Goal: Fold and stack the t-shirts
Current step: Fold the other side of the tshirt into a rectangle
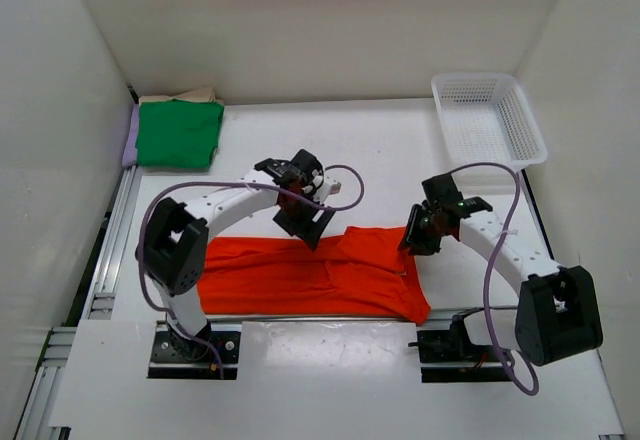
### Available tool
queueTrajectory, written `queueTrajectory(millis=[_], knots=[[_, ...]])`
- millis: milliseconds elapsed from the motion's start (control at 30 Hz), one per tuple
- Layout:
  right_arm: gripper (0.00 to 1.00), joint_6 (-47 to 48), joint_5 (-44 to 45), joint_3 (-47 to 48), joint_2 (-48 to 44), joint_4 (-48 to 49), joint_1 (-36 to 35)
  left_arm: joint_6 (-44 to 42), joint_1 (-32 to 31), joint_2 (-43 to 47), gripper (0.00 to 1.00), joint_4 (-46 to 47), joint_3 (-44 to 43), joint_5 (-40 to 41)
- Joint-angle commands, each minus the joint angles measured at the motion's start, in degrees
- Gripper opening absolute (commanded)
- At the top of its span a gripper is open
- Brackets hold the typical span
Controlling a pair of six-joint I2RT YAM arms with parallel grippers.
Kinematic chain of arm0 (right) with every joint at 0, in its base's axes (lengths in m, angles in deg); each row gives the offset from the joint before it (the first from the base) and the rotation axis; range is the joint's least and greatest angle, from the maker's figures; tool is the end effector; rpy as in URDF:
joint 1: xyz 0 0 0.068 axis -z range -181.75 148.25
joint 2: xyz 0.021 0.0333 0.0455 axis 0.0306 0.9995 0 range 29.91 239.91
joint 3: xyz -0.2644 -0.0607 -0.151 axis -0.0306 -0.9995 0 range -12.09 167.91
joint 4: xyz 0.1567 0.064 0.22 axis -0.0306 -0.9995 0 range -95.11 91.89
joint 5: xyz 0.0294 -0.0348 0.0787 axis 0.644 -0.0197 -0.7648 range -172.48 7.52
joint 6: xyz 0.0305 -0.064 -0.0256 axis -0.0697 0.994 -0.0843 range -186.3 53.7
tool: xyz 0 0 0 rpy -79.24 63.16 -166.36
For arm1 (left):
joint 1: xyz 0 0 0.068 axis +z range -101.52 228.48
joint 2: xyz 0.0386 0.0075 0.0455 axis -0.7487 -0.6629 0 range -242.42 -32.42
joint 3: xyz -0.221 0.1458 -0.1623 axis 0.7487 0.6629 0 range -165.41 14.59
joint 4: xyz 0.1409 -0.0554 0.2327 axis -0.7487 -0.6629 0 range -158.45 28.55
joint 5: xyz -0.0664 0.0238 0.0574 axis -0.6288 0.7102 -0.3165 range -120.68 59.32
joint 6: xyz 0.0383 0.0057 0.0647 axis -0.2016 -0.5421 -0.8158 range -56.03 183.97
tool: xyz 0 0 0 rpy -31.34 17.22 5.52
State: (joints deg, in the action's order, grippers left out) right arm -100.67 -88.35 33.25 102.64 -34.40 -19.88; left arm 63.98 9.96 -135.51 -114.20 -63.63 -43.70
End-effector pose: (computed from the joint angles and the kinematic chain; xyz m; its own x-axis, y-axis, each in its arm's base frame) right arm 0.2368 0.0844 0.2123 -0.9021 0.2956 -0.3143 0.1898 0.9261 0.3261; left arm 0.2890 -0.2485 0.2198 -0.7644 0.6081 -0.2142 0.6443 0.7324 -0.2201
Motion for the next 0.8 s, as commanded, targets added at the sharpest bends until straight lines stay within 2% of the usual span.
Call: queueTrajectory(millis=[0,100,133,200,233,300,333,467,667,767], knots=[[0.38,-1.9,-0.8,-1.8,-2.8,-0.9,-1.2,0.0,-0.2,9.5,0.83,3.9,1.9,2.8],[0.32,-2.5,-0.8,-1.1,-5.5,1.0,-1.9,0.0,1.8,13.9,0.83,3.9,4.1,5.6],[0.24,-2.5,-0.8,-1.0,-5.5,1.7,-2.4,0.0,3.5,14.9,0.83,3.9,6.2,6.8],[0.17,-3.1,-0.8,1.1,-5.6,4.9,-5.1,0.0,6.0,18.6,0.82,3.9,9.0,9.7],[0.11,-3.1,-0.8,1.9,-4.9,6.1,-6.4,0.0,9.3,20.0,0.82,3.9,10.5,10.6],[0.06,-3.1,-0.8,4.5,-0.1,7.7,-10.2,0.0,13.5,22.6,0.81,4.4,15.0,12.0],[0.02,-3.1,-0.8,8.7,4.5,7.7,-12.7,0.0,17.7,24.5,0.81,4.4,16.6,13.8],[0.0,-2.5,-0.8,21.6,16.7,7.7,-19.5,0.0,26.6,26.6,0.76,8.6,25.7,19.6],[0.0,-0.9,-2.2,39.9,33.1,6.2,-27.9,0.0,31.4,27.3,0.75,11.5,32.8,20.2],[0.0,-1.4,-2.8,43.9,39.0,6.2,-30.7,0.0,34.4,27.3,0.75,13.7,34.1,21.5]])
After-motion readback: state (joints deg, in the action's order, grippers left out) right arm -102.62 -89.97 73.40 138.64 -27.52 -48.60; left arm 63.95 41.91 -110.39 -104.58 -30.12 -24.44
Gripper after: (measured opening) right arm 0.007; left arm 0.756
